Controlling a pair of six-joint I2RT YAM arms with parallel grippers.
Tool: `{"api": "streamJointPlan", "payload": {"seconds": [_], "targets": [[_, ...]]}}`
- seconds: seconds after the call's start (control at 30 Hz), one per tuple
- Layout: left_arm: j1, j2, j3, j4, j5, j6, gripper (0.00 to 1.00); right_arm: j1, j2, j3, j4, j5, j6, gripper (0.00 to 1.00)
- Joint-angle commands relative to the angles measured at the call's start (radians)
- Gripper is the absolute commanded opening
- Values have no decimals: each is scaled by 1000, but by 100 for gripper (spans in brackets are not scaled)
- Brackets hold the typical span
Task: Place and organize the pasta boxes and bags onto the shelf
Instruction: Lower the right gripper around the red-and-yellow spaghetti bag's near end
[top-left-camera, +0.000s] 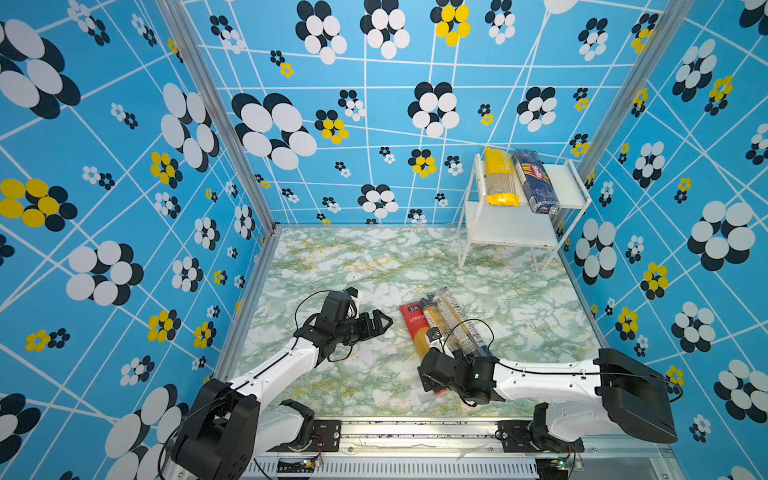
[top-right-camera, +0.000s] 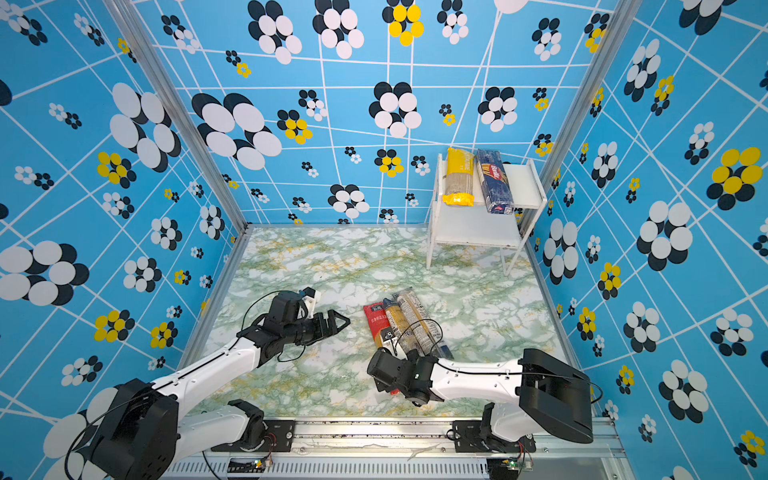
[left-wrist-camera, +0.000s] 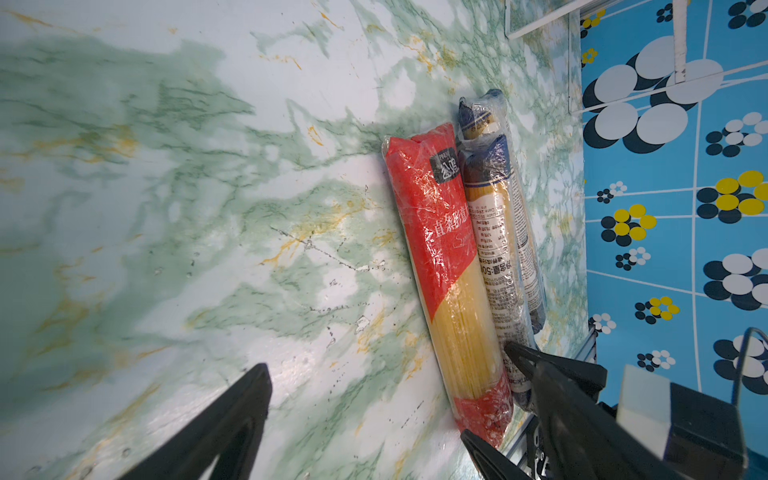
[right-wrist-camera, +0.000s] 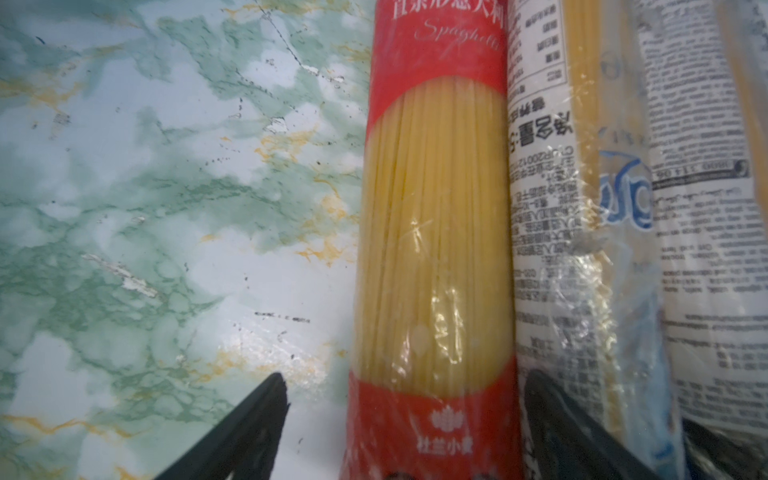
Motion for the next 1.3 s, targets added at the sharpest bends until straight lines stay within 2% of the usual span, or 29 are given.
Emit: {"api": "streamJointPlan", "payload": {"seconds": [0.0, 0.5, 1.07, 1.27], "targets": [[-6, -1, -16, 19, -8, -2, 99, 5, 32, -31, -45, 0, 49, 92], [-12, 67, 21, 47, 3, -4, 99, 5, 188, 17, -88, -19, 90, 94], [-17, 74, 9, 63, -22, -10, 99, -9, 286, 22, 38, -127, 35, 78], [-17, 77, 5, 61, -32, -9, 99, -27, 308, 16, 87, -156, 19, 68]]}}
